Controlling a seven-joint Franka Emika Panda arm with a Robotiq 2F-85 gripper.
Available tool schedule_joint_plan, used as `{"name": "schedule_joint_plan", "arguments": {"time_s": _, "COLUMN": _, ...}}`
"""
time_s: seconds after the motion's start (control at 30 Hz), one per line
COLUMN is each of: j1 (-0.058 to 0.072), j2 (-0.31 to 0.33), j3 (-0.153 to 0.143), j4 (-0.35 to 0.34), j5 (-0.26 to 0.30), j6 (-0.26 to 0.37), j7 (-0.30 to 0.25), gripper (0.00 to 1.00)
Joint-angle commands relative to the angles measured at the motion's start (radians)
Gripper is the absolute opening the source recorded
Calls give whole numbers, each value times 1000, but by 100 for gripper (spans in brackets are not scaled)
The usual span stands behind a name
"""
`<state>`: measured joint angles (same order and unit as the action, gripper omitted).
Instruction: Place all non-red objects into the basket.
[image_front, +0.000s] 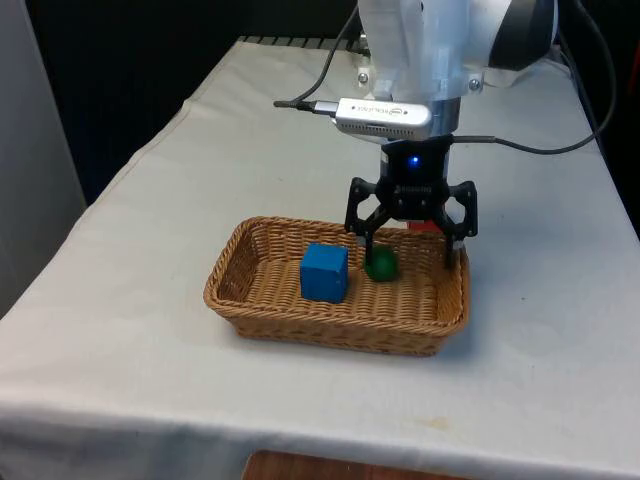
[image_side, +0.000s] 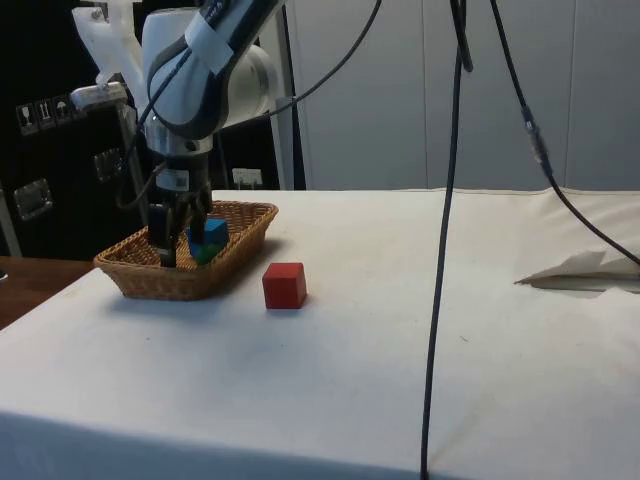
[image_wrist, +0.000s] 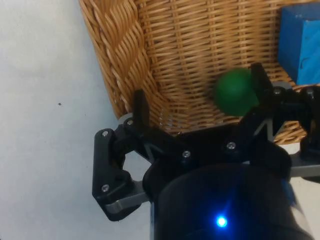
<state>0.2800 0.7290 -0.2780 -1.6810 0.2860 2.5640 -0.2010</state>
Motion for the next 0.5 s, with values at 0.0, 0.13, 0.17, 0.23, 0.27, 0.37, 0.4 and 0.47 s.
{"name": "schedule_joint_plan", "arguments": {"time_s": 0.0, "j1": -3, "j2": -18, "j3": 2, "j4": -11, "j5": 3, "j6": -6, "j7": -7, "gripper": 100}}
{"name": "schedule_joint_plan", "arguments": {"time_s": 0.13, "j1": 2, "j2": -43, "j3": -8, "j4": -31, "j5": -1, "j6": -12, "j7": -5, "gripper": 100}}
{"name": "schedule_joint_plan", "arguments": {"time_s": 0.17, "j1": 3, "j2": -53, "j3": -10, "j4": -39, "j5": -2, "j6": -14, "j7": -6, "gripper": 100}}
{"name": "schedule_joint_plan", "arguments": {"time_s": 0.23, "j1": 5, "j2": -72, "j3": -13, "j4": -57, "j5": -3, "j6": -16, "j7": -7, "gripper": 100}}
{"name": "schedule_joint_plan", "arguments": {"time_s": 0.27, "j1": 5, "j2": -83, "j3": -14, "j4": -68, "j5": -4, "j6": -17, "j7": -9, "gripper": 100}}
{"name": "schedule_joint_plan", "arguments": {"time_s": 0.37, "j1": 5, "j2": -131, "j3": -19, "j4": -112, "j5": -9, "j6": -21, "j7": -14, "gripper": 100}}
{"name": "schedule_joint_plan", "arguments": {"time_s": 0.4, "j1": 1, "j2": -122, "j3": -12, "j4": -106, "j5": -2, "j6": -18, "j7": -17, "gripper": 100}}
{"name": "schedule_joint_plan", "arguments": {"time_s": 0.47, "j1": 6, "j2": -153, "j3": -22, "j4": -132, "j5": -10, "j6": -22, "j7": -16, "gripper": 100}}
